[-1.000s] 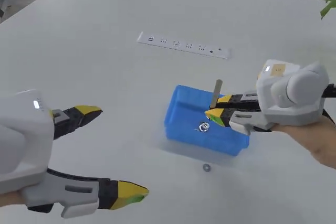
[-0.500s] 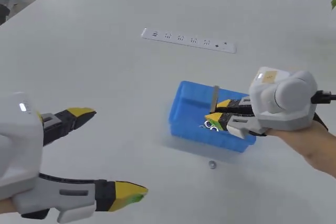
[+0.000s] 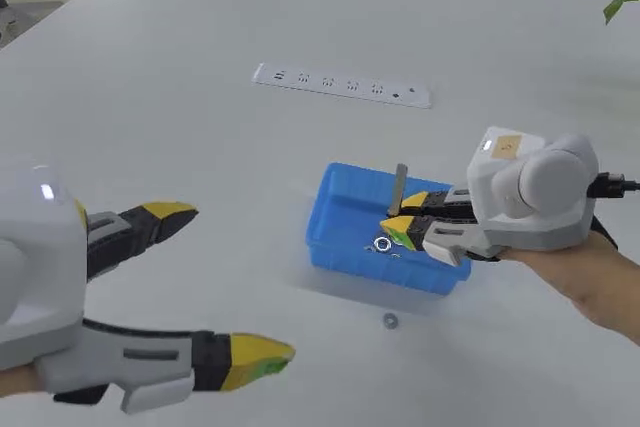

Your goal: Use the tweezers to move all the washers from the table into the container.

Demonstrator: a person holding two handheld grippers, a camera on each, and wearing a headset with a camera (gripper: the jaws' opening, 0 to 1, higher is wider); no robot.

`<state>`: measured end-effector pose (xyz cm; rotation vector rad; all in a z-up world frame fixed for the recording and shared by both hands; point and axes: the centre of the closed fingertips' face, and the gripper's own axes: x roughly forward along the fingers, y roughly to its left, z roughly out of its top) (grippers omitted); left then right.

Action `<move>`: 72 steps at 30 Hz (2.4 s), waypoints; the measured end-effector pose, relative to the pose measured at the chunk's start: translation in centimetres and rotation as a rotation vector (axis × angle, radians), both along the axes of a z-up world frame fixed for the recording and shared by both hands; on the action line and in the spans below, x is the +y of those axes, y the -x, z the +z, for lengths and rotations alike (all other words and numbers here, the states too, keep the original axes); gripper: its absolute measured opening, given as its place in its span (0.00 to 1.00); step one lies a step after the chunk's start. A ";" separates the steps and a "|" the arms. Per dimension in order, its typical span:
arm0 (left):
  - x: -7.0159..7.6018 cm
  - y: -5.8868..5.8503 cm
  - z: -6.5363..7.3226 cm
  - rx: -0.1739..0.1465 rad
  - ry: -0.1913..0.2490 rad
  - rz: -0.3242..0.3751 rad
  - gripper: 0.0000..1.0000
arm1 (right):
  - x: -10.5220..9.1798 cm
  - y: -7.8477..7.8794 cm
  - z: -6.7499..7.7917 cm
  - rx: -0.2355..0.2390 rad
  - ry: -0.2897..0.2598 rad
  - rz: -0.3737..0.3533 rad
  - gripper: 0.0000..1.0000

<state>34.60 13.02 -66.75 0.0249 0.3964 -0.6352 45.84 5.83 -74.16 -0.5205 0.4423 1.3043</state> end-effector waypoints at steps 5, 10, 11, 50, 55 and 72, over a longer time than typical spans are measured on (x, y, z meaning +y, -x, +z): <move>-0.9 -3.6 2.0 -0.076 -0.025 -0.044 0.87 | 0.1 0.2 0.3 -0.010 0.003 0.018 0.07; -3.0 -6.6 3.3 -0.119 -0.029 -0.101 0.84 | 0.1 0.2 0.7 -0.014 0.004 0.023 0.07; -3.6 -7.2 3.2 -0.124 -0.034 -0.124 0.83 | 0.1 0.2 0.7 -0.016 0.004 0.023 0.07; -9.5 -9.8 1.2 -0.132 -0.142 -0.523 0.07 | 0.1 0.9 1.0 -0.012 0.004 0.090 0.08; -9.5 -10.1 1.5 -0.143 -0.151 -0.508 0.05 | 0.1 0.5 1.2 -0.017 -0.005 0.082 0.11; -9.6 -10.0 2.3 -0.192 -0.210 -0.525 0.05 | -0.9 1.4 2.3 -0.031 -0.026 0.035 0.31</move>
